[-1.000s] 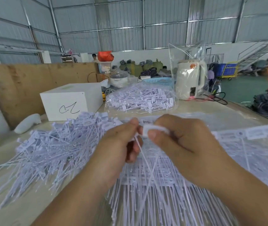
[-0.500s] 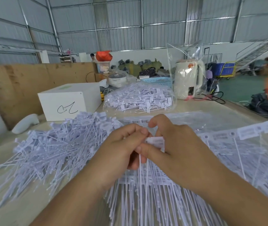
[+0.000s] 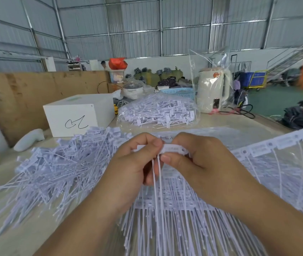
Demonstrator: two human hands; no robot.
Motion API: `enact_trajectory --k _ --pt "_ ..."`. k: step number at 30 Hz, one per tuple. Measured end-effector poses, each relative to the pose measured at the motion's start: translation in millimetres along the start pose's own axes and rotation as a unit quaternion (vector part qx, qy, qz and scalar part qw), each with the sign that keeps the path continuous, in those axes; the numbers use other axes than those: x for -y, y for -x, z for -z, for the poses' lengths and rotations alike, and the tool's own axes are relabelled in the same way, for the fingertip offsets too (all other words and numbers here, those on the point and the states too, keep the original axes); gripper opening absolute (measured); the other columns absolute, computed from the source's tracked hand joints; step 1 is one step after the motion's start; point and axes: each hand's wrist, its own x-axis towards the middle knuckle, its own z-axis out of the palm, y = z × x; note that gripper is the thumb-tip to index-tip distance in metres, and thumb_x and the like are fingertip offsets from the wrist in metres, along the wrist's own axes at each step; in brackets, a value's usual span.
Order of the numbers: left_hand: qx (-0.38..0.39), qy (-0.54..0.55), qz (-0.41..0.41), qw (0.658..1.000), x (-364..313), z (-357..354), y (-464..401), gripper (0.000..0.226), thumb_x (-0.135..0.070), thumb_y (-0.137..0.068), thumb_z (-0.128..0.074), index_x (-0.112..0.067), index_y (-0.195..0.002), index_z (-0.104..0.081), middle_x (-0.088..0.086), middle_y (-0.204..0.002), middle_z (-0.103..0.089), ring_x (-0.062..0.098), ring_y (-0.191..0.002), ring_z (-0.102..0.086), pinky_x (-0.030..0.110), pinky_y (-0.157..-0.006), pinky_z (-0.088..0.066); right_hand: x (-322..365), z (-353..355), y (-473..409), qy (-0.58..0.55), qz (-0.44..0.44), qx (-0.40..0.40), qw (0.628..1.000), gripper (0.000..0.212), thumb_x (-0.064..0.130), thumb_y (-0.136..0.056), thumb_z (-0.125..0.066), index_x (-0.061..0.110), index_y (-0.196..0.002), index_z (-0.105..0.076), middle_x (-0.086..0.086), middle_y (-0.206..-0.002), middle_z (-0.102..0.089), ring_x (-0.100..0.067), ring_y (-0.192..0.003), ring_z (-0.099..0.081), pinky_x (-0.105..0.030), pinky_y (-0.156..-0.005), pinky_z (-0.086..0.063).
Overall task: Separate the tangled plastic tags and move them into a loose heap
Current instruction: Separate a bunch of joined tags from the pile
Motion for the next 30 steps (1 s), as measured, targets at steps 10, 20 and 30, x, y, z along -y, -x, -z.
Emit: enact_trajectory --k 10,20,30 --pt "-0.064 0.074 -0.007 0.995 -6.2 3.2 -2.1 0.017 -0.024 -0.086 -0.057 -0.019 -0.073 -0.068 0.004 -0.051 -0.05 0.014 -0.037 -0.037 0.018 -0.039 -0.03 -11.9 8.9 -3.0 -0.058 0.042 -0.127 0.989 0.033 0.054 -0.091 -0.054 0.021 -0.084 -0.056 -0.001 -0.058 -0.048 -0.009 -0.046 -0.039 -0.02 -0.042 -0.027" --pt "0.091 -0.029 0.041 0.995 -0.8 -2.3 4.1 0.028 -0.046 -0.073 -0.067 -0.02 -0.083 -0.064 0.002 -0.058 -0.059 0.019 -0.048 -0.051 0.025 -0.05 -0.039 -9.4 -10.7 3.2 -0.027 0.03 0.059 0.997 0.055 0.062 -0.087 -0.047 0.04 -0.135 -0.033 0.026 -0.08 -0.064 0.009 -0.071 -0.058 -0.009 -0.064 -0.04" --pt "0.054 -0.008 0.021 0.998 -6.8 4.6 0.3 0.01 -0.025 -0.078 -0.062 -0.021 -0.078 -0.071 0.006 -0.054 -0.055 0.016 -0.043 -0.047 0.023 -0.042 -0.035 -12.3 15.9 -1.3 0.041 0.021 0.051 0.998 0.033 0.051 -0.088 -0.052 0.028 -0.065 -0.047 0.01 -0.057 -0.049 -0.009 -0.051 -0.045 -0.023 -0.048 -0.031"
